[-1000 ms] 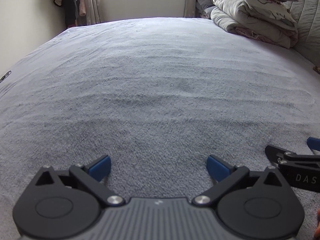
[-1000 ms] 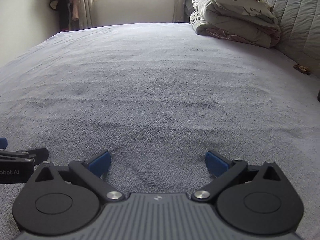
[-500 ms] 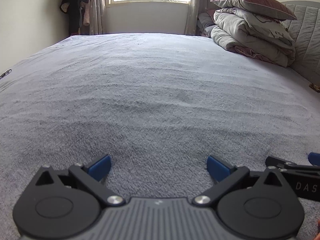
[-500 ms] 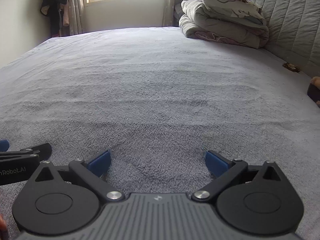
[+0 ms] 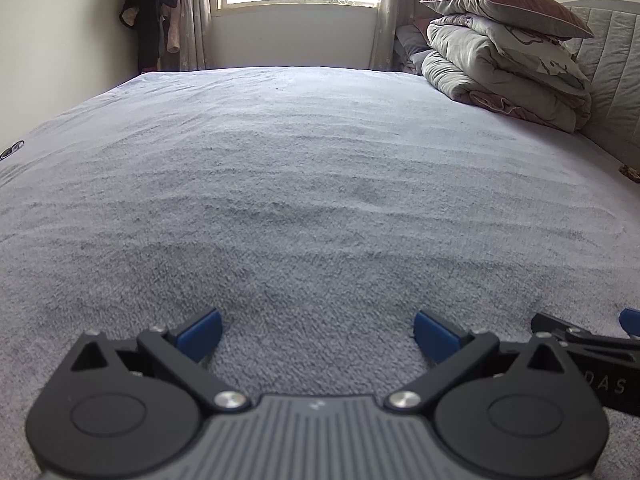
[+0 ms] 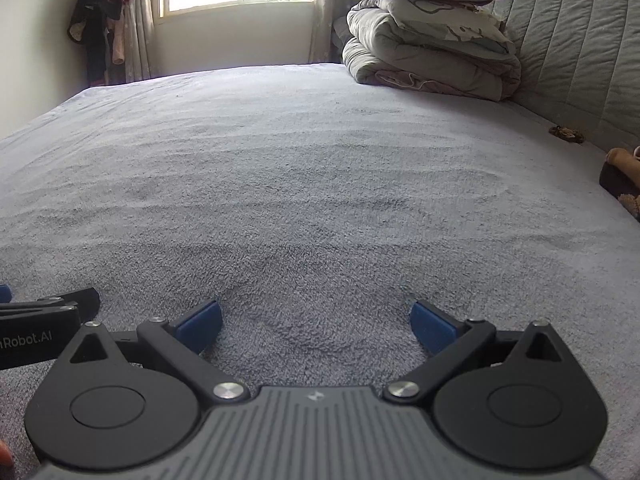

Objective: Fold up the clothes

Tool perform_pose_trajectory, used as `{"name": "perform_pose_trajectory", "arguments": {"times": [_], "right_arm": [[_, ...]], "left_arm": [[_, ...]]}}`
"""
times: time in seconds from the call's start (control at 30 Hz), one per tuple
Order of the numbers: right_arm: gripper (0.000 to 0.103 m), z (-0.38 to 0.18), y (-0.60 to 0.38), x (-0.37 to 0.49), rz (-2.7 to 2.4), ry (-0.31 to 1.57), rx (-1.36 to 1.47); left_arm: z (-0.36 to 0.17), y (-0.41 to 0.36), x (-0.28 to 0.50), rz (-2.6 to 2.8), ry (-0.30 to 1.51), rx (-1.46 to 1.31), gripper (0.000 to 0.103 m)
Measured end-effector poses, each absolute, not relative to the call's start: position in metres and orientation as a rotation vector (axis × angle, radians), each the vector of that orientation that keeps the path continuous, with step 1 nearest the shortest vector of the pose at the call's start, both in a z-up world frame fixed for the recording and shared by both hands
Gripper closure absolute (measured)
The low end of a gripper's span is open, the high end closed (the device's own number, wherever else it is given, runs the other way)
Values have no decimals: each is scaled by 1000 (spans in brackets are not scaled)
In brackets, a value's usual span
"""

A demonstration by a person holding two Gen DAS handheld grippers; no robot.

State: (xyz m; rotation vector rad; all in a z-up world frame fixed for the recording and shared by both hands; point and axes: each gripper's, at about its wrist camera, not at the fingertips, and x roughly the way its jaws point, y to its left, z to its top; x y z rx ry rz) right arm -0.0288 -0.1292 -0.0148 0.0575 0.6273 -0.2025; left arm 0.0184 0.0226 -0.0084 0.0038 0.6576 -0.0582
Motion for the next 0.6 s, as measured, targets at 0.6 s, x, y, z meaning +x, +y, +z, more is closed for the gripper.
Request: {"name": "perform_pose_trajectory", "arguments": {"times": [0.6], "right_arm": [[0,-15,-129,-29,-201,625,59]], "left_arm": [[-9,22,17,-57,657,-2,0]]}}
